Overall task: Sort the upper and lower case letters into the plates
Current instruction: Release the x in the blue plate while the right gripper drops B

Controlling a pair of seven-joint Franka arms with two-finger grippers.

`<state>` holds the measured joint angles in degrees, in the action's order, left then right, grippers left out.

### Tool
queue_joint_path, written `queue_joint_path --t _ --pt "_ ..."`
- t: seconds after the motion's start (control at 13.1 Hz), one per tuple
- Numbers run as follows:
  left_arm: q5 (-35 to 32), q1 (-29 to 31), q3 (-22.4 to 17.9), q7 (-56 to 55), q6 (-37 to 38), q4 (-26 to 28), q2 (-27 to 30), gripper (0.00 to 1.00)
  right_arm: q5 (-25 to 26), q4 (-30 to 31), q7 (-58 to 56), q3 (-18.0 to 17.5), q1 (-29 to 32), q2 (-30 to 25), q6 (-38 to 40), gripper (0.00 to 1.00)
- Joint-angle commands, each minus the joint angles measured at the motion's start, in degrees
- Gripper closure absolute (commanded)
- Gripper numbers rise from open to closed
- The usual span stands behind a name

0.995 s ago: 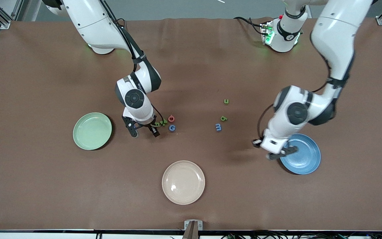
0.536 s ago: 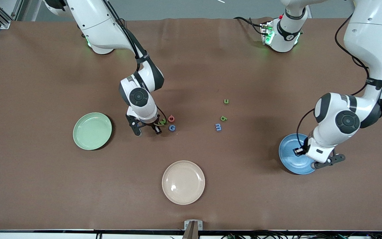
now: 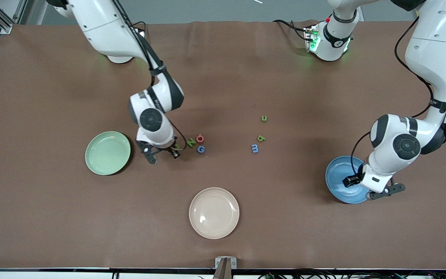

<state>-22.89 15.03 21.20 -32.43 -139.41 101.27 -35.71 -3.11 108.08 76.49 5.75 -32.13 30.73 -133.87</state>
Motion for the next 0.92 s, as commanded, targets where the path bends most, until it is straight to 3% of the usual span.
queue_joint_path --t 0.0,0.23,0.46,0.69,0.84 --pt "-0.22 -0.61 6.63 -1.32 5.28 0.33 2.75 0.0 0.03 3.62 -12.98 -0.83 7.31 -7.51 4.41 1.0" --pt "-0.31 -2.18 11.92 -3.08 5.56 1.03 1.62 0.01 -0.06 8.28 -32.75 -1.0 17.5 -10.59 2.13 1.0" --pt "-0.92 -8.33 11.84 -6.14 5.47 1.04 0.47 0.03 -0.14 11.79 -47.8 -1.09 25.6 -10.6 -1.64 1.0" --pt "-1.01 -14.83 11.67 -14.3 4.5 0.34 -1.81 0.07 -3.56 17.59 -56.61 -1.09 28.6 -9.99 -9.28 1.0" --pt "-1.62 -18.0 11.41 -18.88 4.15 -0.11 -3.39 0.1 -6.11 18.22 -59.0 -1.09 28.79 -9.38 -10.09 1.0"
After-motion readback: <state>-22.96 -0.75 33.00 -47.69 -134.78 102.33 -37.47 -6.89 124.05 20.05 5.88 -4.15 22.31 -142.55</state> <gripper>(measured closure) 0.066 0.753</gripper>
